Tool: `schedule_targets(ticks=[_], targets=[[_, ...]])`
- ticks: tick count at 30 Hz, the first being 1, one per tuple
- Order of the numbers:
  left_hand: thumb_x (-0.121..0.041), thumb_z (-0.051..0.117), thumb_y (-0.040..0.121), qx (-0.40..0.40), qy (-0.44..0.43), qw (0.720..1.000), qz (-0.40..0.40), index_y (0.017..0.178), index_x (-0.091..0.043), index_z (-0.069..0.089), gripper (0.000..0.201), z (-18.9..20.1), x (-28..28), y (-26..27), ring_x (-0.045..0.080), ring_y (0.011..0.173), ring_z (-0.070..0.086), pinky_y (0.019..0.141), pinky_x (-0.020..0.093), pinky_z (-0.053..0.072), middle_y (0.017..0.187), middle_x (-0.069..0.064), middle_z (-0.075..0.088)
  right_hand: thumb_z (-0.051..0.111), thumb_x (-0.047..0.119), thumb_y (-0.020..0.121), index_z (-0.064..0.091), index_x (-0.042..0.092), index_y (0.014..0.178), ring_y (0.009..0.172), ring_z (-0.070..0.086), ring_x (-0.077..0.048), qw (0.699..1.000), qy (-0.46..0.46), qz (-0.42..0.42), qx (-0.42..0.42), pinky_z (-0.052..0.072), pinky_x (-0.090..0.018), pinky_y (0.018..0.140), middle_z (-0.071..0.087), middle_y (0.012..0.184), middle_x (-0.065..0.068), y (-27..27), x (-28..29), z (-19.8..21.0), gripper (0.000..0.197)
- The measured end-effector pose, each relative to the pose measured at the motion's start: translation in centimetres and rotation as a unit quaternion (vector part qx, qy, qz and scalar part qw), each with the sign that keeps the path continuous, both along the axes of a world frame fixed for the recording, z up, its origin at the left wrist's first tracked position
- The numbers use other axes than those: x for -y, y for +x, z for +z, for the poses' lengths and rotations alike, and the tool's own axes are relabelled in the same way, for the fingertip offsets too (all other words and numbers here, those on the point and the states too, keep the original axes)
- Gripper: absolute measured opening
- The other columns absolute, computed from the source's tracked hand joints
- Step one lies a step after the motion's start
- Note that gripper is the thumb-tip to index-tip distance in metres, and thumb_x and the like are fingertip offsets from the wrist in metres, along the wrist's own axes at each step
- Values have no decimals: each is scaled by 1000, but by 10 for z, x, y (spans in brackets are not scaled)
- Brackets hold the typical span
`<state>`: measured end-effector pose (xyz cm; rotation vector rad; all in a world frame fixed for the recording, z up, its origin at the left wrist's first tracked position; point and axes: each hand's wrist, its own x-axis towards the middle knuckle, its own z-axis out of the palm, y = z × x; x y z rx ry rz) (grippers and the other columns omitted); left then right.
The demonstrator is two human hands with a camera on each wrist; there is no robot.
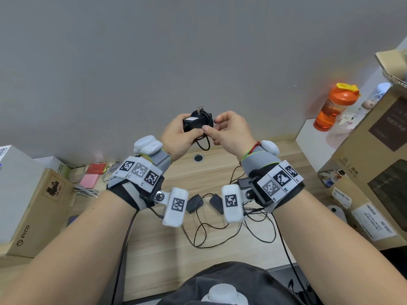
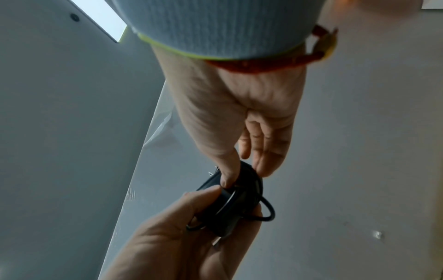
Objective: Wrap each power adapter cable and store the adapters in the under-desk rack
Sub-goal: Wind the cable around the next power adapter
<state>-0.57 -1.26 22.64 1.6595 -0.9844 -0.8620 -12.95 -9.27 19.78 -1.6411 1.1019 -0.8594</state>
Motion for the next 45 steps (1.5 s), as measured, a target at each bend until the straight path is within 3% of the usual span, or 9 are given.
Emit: schedule_targets(ticks=[5, 8, 13, 18, 21, 24, 31, 38, 45], targets=[[-17, 70, 82, -18, -9, 1000, 3, 123, -14, 53, 44, -6, 2, 0, 27, 108, 64, 87, 37, 56, 112, 6, 61, 81, 20, 74, 55, 25, 76, 62, 63, -15, 999, -47, -19, 16, 59, -46, 73, 63, 68, 5, 1, -2, 1, 26], [-7, 63, 91, -35, -16, 999, 4, 124, -11, 52, 35, -9, 2, 2, 23, 101, 64, 78, 27, 56, 112, 6, 59, 76, 18, 77, 52, 23, 85, 67, 58, -12, 996, -82, -21, 7, 53, -35, 75, 59, 67, 10, 2, -3, 2, 26], [-10, 60, 95, -127, 0, 992, -7, 126, -1, 52, 33, -9, -2, 4, 28, 108, 65, 85, 39, 58, 121, 18, 60, 67, 23, 83, 55, 25, 92, 69, 57, -15, 992, -121, -36, -9, 39, -21, 63, 60, 61, 4, 3, -8, 6, 15], [-8, 54, 92, -195, 1, 980, 28, 109, -3, 64, 21, -1, -3, 6, 31, 92, 68, 78, 42, 60, 98, 17, 68, 71, 18, 87, 68, 21, 92, 55, 59, -14, 995, -72, 30, 70, 53, -28, 57, 67, 66, -1, -2, -9, 8, 6], [-14, 54, 87, -239, 8, 969, 55, 112, 0, 64, 31, 3, -2, 12, 33, 93, 69, 63, 33, 58, 102, 21, 69, 68, 12, 88, 73, 24, 94, 59, 61, -14, 991, -85, 68, 77, 55, -28, 60, 65, 69, 3, -5, -5, 5, 15], [-26, 63, 89, -245, 10, 968, 46, 104, -9, 66, 22, 6, -3, 14, 26, 84, 69, 54, 26, 54, 94, 10, 70, 75, 15, 82, 73, 33, 85, 66, 65, -14, 990, -88, 75, 82, 58, -34, 70, 71, 80, -3, -8, -3, 4, 19], [-50, 69, 84, -240, 16, 970, 18, 119, -4, 66, 58, 4, -5, 17, 33, 100, 70, 58, 26, 56, 109, 16, 72, 65, 25, 86, 64, 27, 80, 82, 69, -24, 990, -86, 89, 62, 56, -49, 86, 72, 91, -12, -5, 3, 0, 6], [-40, 66, 90, -242, 16, 970, -8, 111, -6, 68, 40, 6, -5, 15, 27, 85, 70, 57, 24, 55, 102, 13, 71, 62, 9, 94, 59, 17, 88, 82, 66, -18, 981, -50, 130, 137, 58, -39, 84, 67, 94, -12, -12, 7, 6, 11], [-40, 66, 90, -233, 8, 972, 4, 117, -6, 68, 44, 5, 0, 18, 32, 100, 70, 57, 22, 55, 109, 15, 72, 74, -1, 83, 64, 15, 84, 87, 71, -15, 975, -53, 160, 142, 57, -30, 85, 70, 102, -8, -14, 4, 6, 19]])
